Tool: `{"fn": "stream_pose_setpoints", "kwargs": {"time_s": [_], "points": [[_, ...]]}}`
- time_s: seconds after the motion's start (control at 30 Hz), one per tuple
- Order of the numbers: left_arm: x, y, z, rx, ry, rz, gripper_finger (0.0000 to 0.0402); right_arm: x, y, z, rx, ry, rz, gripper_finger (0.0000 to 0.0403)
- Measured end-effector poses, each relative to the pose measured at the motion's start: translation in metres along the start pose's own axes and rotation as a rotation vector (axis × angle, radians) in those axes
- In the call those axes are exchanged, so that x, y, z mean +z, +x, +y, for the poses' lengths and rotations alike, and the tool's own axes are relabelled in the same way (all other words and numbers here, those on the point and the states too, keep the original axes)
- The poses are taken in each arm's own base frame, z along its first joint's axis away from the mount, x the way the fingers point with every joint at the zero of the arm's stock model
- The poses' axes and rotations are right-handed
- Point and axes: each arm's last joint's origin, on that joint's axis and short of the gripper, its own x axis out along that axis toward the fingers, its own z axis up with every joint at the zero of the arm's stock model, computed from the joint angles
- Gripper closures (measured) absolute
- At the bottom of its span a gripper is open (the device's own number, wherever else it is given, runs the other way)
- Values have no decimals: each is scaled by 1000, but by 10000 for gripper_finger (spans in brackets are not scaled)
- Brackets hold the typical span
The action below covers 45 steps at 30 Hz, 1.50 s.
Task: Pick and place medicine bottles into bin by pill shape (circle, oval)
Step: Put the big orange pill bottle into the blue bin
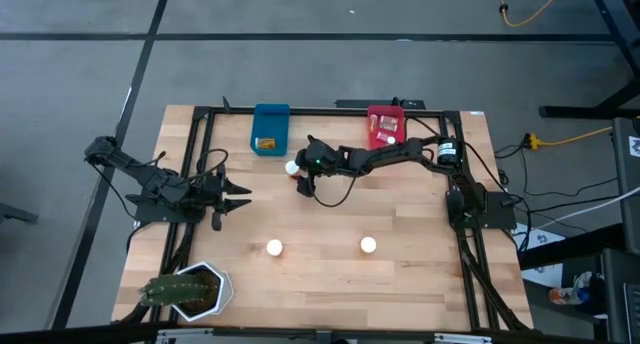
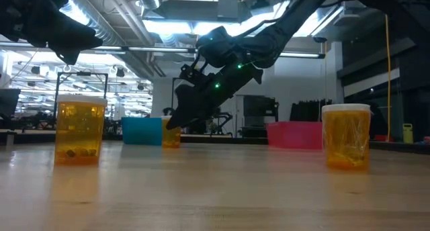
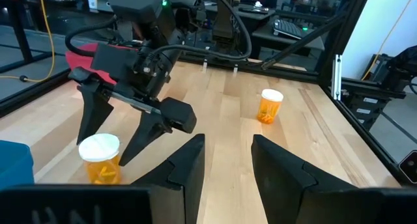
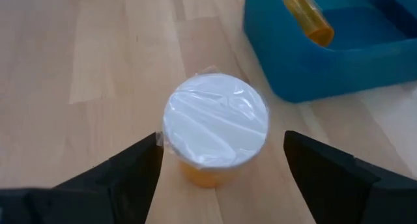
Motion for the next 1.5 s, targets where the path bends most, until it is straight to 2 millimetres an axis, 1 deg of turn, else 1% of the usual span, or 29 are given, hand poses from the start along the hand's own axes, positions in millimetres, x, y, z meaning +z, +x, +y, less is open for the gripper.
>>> {"fn": "stream_pose_setpoints", "kwargs": {"time_s": [0.07, 0.33, 0.43, 0.57, 0.7, 0.87, 0.97, 1.2, 1.3, 1.4, 1.47, 1.5], "points": [[0, 0, 0, 0, 0, 0, 282, 0, 0, -1, 32, -20, -3, 83], [0, 0, 0, 0, 0, 0, 282, 1, 1, -8, 32, -15, -14, 83], [0, 0, 0, 1, 0, 0, 282, -3, 4, -7, 51, -19, -5, 83], [0, 0, 0, 1, 2, 2, 282, -12, 14, -7, 52, -20, -2, 83], [0, 0, 0, 1, 2, 2, 282, -12, 20, -7, 49, -21, -55, 83], [-1, 0, 0, 2, 6, 5, 282, -12, 20, -10, 42, -32, -62, 87], [-1, 0, 0, 2, 10, 5, 282, -10, 20, -10, 41, -32, -82, 107], [-1, 0, 0, 3, 14, 11, 282, -10, 20, -10, 42, -22, -82, 193], [-2, 0, 1, 5, 20, 19, 282, -10, 20, -10, 42, -20, -82, 221], [-2, 0, 1, 5, 19, 18, 282, -7, 18, -10, 44, -8, -77, 229], [-2, 0, 1, 5, 19, 18, 282, 0, 16, -10, 62, -6, -60, 228], [-2, 0, 1, 5, 19, 18, 282, 6, 15, -10, 69, -6, -62, 227]]}}
